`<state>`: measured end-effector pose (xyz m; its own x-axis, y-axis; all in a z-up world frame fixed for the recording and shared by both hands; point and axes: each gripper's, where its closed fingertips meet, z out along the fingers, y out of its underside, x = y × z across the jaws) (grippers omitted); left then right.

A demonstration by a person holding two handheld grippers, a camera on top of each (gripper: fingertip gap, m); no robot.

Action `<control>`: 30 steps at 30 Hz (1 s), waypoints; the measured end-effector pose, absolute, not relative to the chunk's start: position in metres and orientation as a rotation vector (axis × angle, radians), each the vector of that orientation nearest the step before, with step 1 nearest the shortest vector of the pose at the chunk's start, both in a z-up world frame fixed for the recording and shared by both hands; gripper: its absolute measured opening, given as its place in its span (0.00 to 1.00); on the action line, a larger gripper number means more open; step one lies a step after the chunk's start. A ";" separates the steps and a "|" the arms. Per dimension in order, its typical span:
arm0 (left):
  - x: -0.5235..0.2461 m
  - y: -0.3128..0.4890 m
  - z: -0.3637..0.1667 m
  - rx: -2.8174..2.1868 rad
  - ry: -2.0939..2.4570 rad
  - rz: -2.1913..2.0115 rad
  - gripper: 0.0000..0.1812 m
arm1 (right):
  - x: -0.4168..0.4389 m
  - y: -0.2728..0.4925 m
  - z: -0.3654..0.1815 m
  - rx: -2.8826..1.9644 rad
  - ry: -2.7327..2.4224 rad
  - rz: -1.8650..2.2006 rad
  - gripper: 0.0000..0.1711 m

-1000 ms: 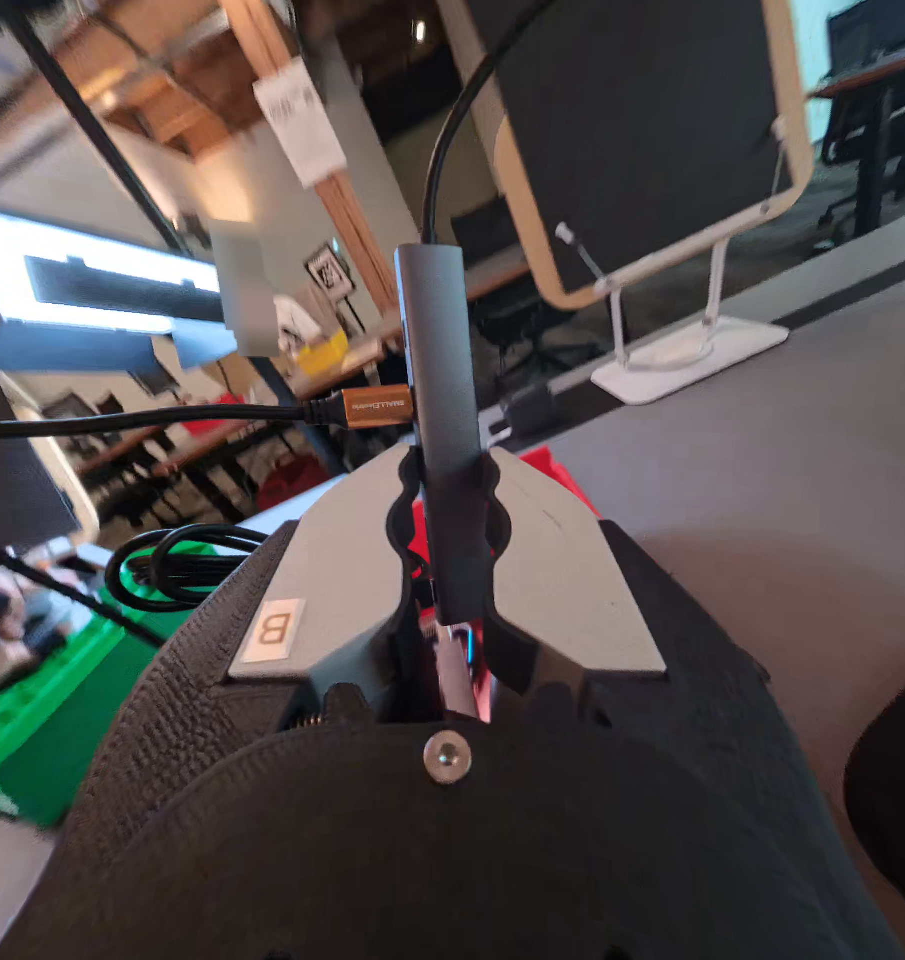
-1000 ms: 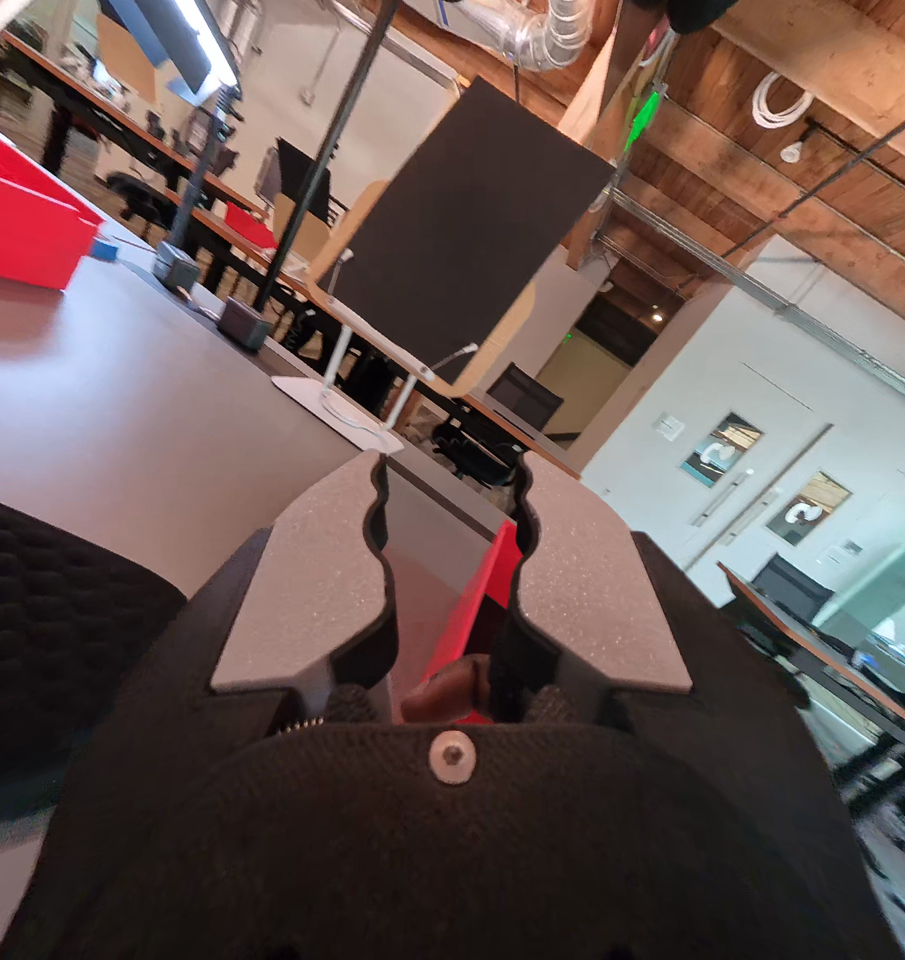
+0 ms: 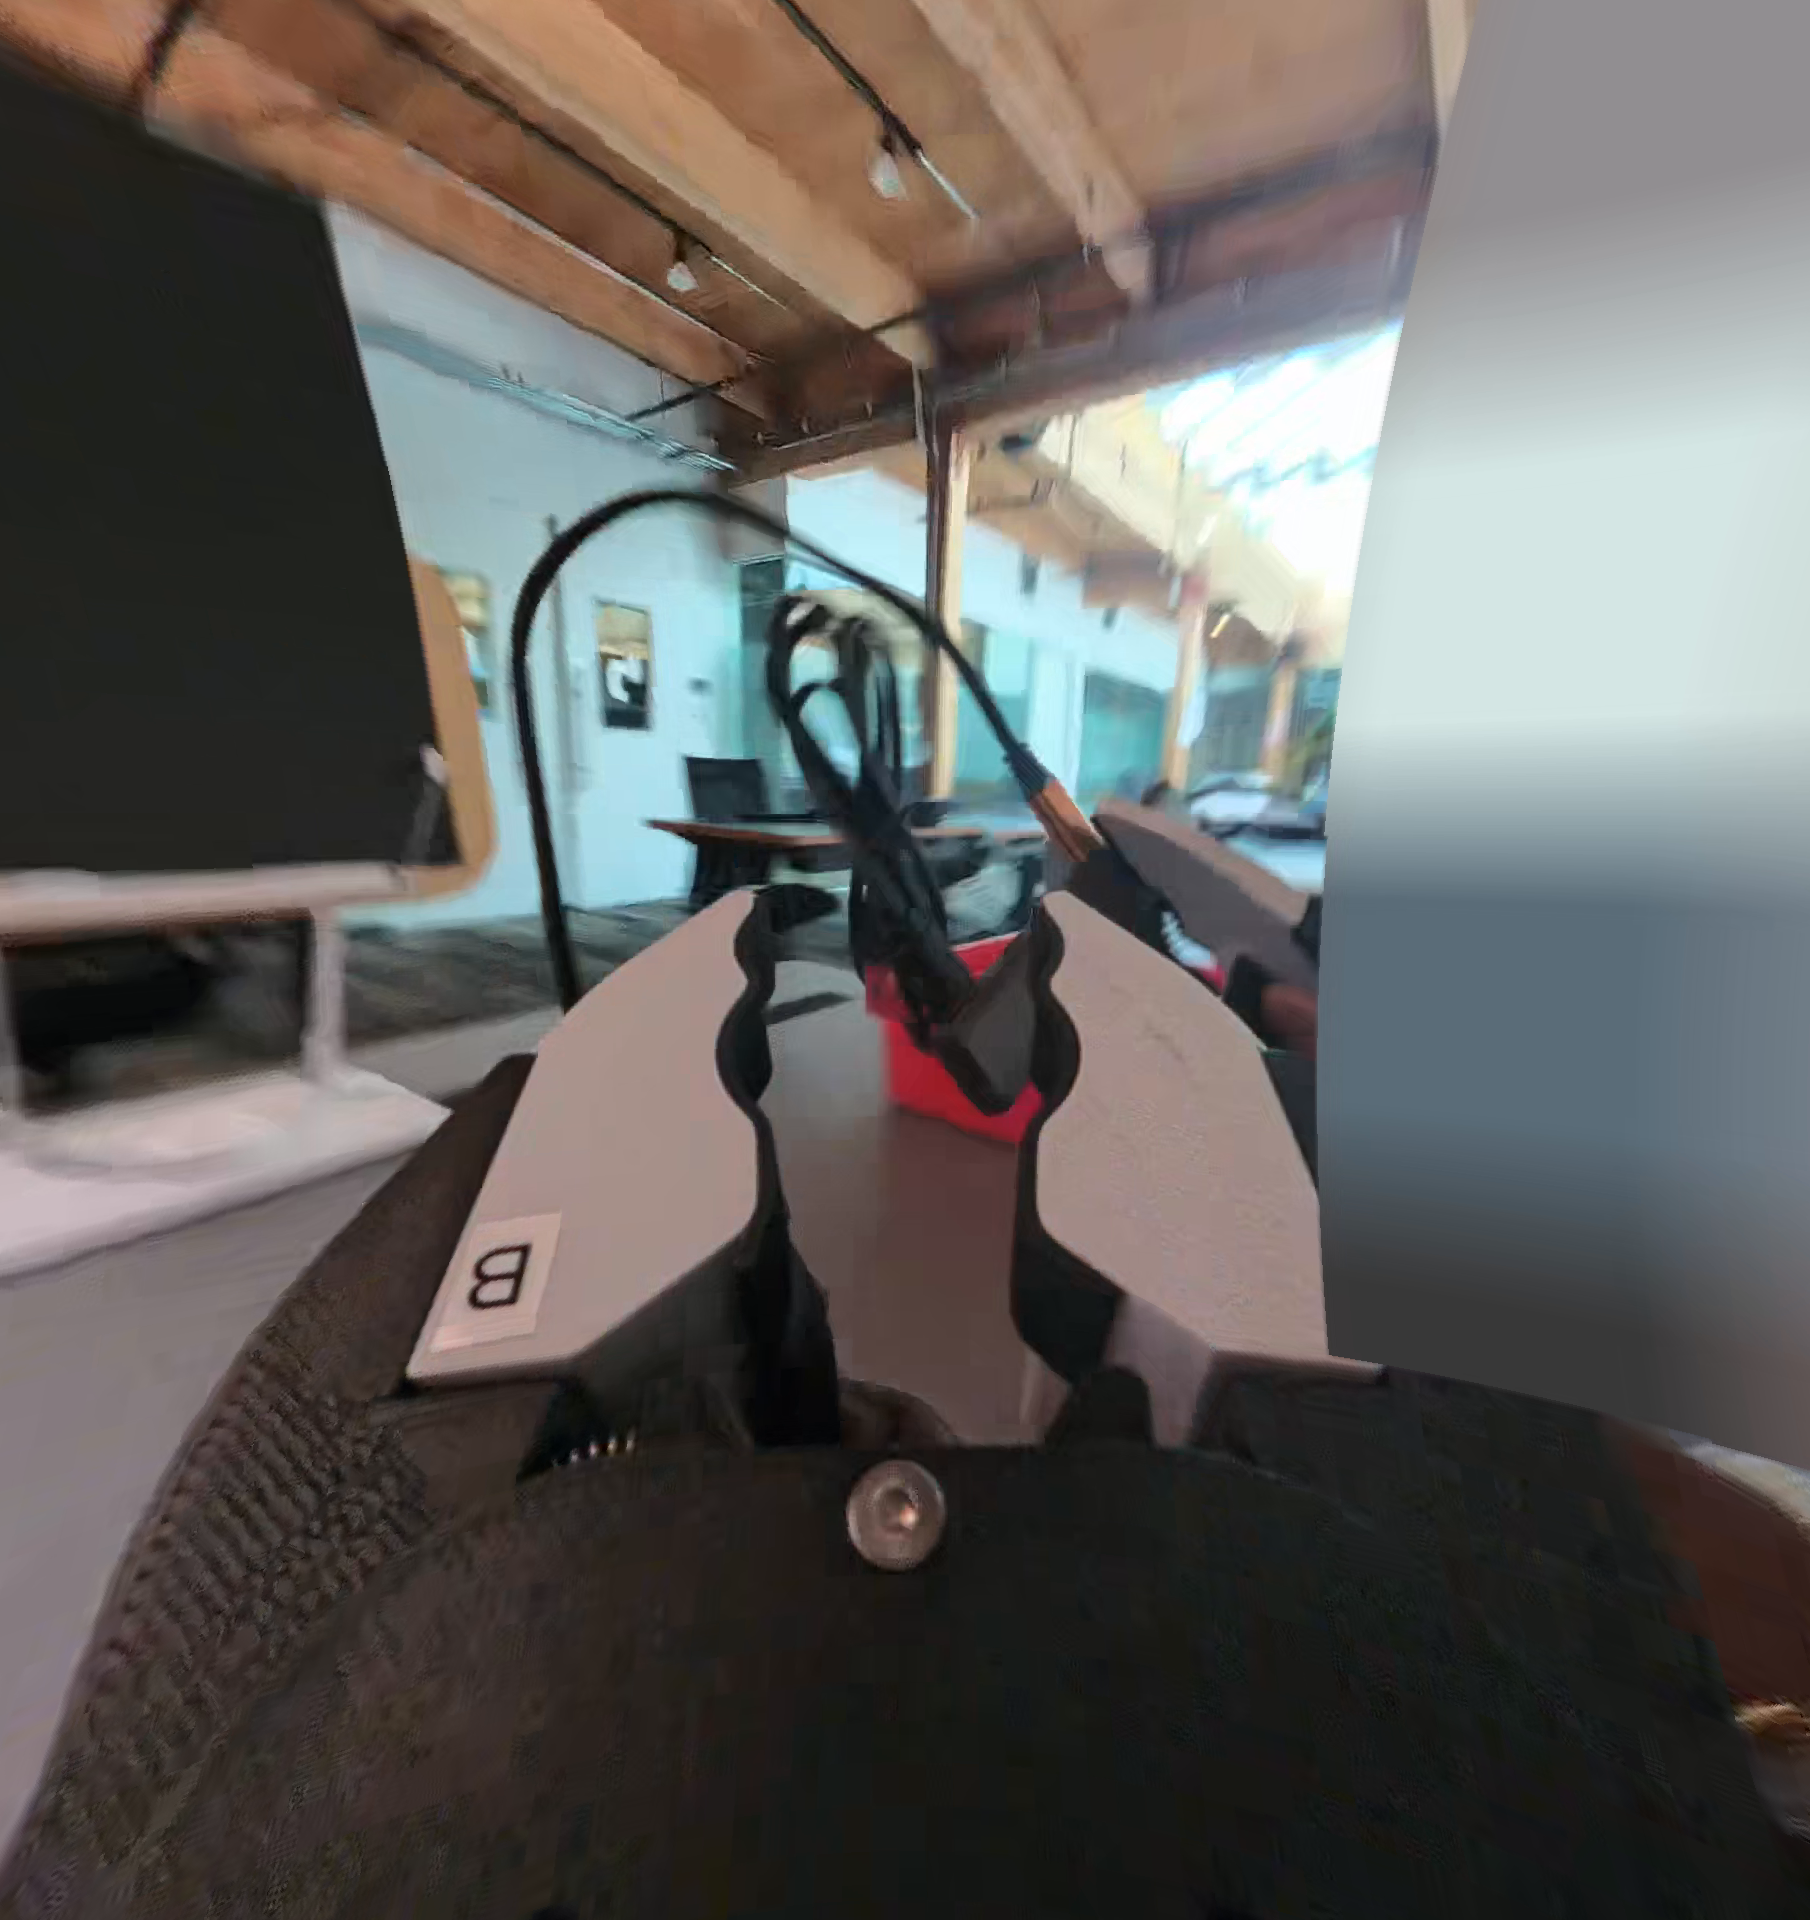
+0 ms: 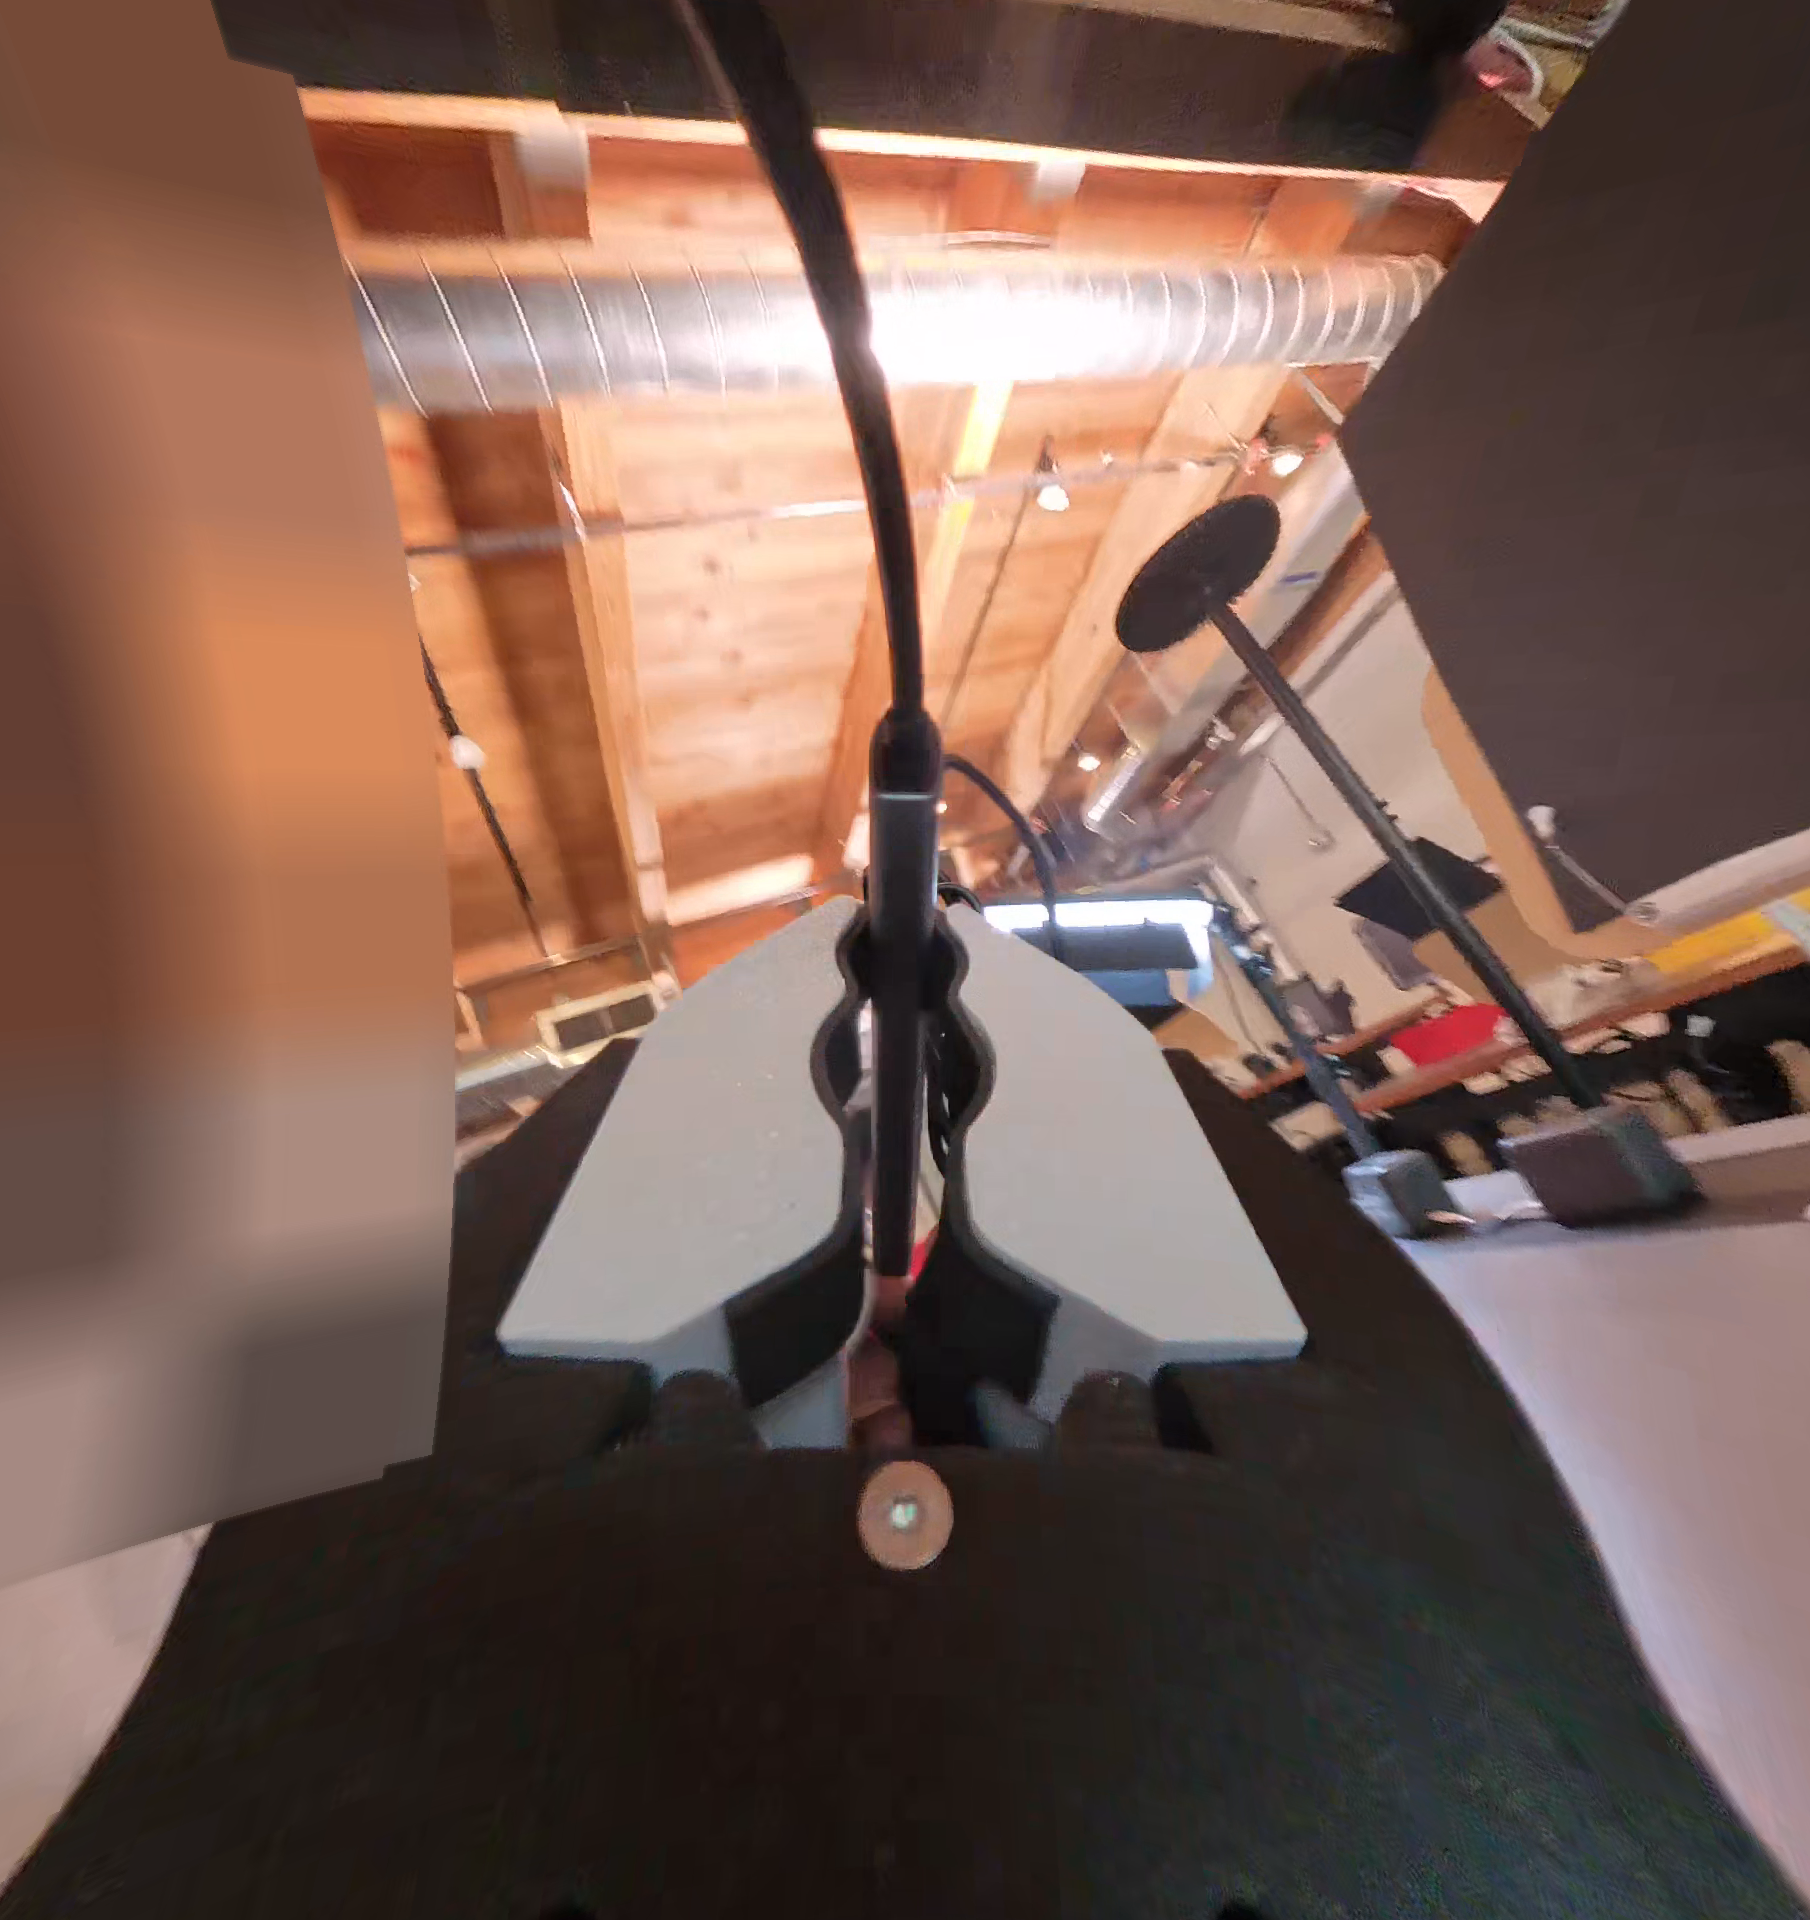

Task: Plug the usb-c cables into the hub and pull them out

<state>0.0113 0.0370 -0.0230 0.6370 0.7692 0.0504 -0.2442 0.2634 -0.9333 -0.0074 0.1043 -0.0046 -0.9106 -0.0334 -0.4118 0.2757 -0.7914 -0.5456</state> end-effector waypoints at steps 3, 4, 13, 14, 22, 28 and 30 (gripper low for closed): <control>0.014 0.058 -0.046 -1.054 -0.640 0.288 0.32 | -0.002 0.105 -0.001 0.511 0.782 -2.690 0.05; 0.017 0.067 -0.050 -1.054 -0.626 0.179 0.33 | 0.001 0.101 -0.002 0.492 0.757 -2.662 0.05; 0.016 0.057 -0.042 -0.974 -0.549 0.314 0.08 | 0.002 0.059 -0.034 0.651 0.951 -2.418 0.10; 0.014 0.049 -0.042 -0.977 -0.549 0.385 0.08 | -0.003 0.056 -0.046 0.733 0.988 -2.344 0.14; -0.001 0.007 -0.046 -1.268 -0.450 1.113 0.08 | 0.040 0.042 -0.068 0.672 1.326 -2.386 0.11; 0.011 0.023 -0.047 -1.349 -0.275 1.356 0.07 | 0.019 0.071 -0.022 0.657 1.703 -2.948 0.15; 0.012 0.029 -0.051 -1.370 -0.252 1.340 0.07 | 0.012 0.069 -0.018 0.586 1.817 -2.934 0.14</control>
<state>0.0120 0.0293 -0.0512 0.3264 0.7737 -0.5430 -0.5229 -0.3307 -0.7856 0.0120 0.0690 -0.0179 -0.8820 0.4628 -0.0895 -0.1262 -0.4147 -0.9012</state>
